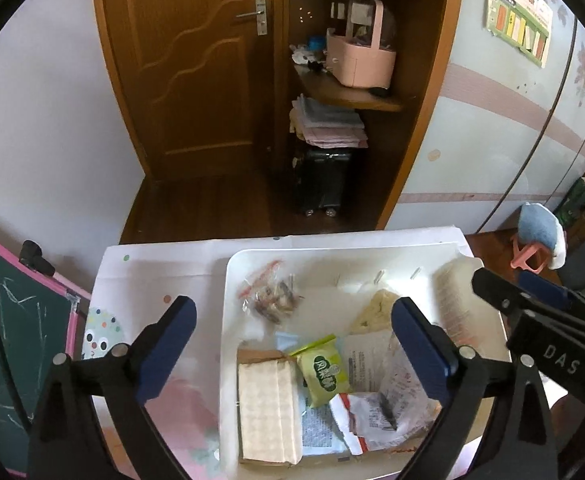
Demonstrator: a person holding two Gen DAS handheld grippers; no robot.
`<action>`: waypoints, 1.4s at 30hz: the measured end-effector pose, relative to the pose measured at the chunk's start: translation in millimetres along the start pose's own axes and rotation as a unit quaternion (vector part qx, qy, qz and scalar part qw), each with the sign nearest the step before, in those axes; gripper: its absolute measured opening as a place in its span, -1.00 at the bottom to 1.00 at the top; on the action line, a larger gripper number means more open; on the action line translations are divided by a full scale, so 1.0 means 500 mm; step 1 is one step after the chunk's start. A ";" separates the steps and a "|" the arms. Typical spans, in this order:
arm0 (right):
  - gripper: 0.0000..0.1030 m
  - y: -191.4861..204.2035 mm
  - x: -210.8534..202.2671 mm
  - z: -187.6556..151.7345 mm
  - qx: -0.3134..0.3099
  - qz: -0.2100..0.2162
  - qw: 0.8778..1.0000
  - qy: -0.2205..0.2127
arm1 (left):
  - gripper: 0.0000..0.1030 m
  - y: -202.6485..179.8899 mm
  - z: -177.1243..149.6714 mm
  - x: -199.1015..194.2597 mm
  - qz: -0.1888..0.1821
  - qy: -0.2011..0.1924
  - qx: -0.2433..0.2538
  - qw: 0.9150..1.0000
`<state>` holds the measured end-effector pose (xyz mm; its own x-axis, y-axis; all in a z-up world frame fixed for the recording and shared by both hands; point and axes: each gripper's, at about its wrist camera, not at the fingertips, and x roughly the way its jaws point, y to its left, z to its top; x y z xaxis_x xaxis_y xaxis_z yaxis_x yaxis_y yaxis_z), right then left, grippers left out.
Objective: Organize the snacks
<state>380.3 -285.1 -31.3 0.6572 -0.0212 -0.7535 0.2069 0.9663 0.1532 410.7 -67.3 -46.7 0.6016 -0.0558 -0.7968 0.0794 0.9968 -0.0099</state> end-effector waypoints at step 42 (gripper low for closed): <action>0.57 0.086 -0.528 -0.447 -0.096 0.050 0.989 -0.097 | 0.94 0.066 -0.502 -0.577 0.022 -0.085 -0.017 0.996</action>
<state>53.5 -180.5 31.2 0.7981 0.0464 -0.6007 0.0044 0.9966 0.0828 40.0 -4.0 31.3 0.7294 -0.0182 -0.6838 0.0252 0.9997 0.0004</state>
